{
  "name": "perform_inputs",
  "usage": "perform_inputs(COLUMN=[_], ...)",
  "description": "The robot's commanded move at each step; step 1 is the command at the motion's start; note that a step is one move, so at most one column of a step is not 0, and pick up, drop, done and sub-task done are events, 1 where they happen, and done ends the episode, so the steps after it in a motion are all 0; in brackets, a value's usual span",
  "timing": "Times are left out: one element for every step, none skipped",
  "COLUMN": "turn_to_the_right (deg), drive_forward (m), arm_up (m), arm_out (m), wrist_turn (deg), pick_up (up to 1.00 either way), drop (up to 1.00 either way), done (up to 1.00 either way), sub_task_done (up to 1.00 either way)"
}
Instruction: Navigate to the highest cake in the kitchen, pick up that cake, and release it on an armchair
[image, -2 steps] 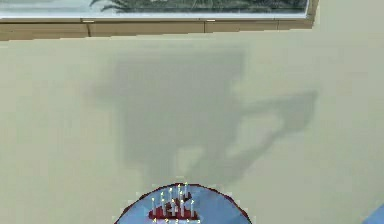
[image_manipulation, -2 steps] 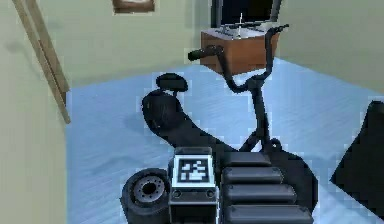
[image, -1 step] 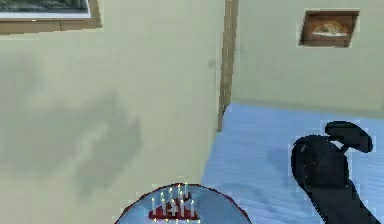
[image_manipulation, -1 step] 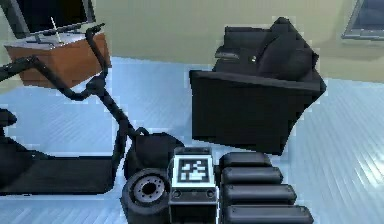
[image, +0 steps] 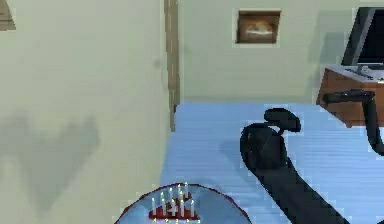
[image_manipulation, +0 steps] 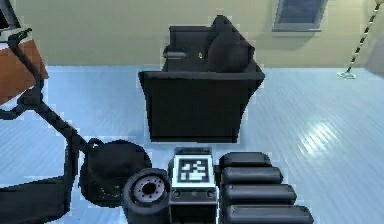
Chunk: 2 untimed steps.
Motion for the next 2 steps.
perform_inputs(turn_to_the_right=[0.0,3.0], drive_forward=[1.00,0.00], arm_up=[0.00,0.00], arm_out=[0.00,0.00], wrist_turn=[0.0,0.0], pick_up=[0.00,0.00], drop=[0.00,0.00], done=[0.00,0.00], sub_task_done=[0.00,0.00])
